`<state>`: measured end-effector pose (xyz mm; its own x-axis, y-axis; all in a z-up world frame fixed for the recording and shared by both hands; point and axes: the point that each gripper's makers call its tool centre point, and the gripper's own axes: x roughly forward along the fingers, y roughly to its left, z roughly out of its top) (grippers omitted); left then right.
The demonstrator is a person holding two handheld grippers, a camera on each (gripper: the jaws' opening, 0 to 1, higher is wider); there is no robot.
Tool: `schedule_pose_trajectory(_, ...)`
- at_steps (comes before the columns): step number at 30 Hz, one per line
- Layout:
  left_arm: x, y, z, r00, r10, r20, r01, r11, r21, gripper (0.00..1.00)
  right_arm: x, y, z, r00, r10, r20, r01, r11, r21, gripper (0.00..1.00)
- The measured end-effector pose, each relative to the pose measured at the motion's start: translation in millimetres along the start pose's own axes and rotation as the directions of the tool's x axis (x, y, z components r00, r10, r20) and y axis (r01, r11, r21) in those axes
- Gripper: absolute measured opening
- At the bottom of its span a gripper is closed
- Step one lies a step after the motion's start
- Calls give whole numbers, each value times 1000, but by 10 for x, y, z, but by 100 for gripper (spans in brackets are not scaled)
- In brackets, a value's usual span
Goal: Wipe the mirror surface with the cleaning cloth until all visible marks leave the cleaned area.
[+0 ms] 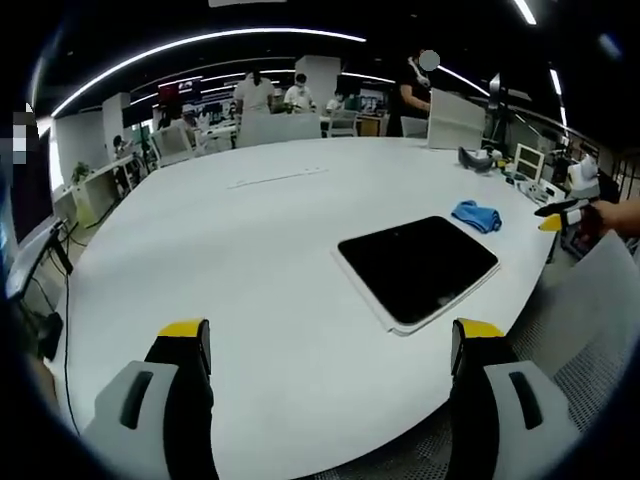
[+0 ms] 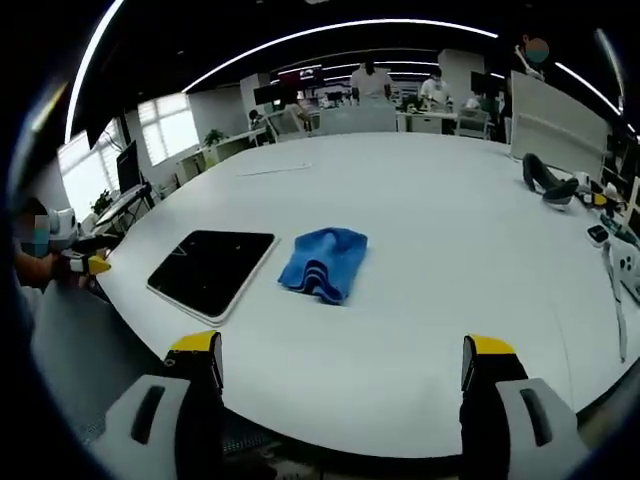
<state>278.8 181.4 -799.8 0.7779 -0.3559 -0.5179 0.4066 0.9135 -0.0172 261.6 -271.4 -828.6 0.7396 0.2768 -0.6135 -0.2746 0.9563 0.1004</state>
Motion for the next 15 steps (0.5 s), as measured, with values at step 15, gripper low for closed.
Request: schedule_pose_trajectory(15,-8,6,1,1000,5,3,-5,1000,25,99,54,86,27,1000,1,-12,-1,1000,3,99)
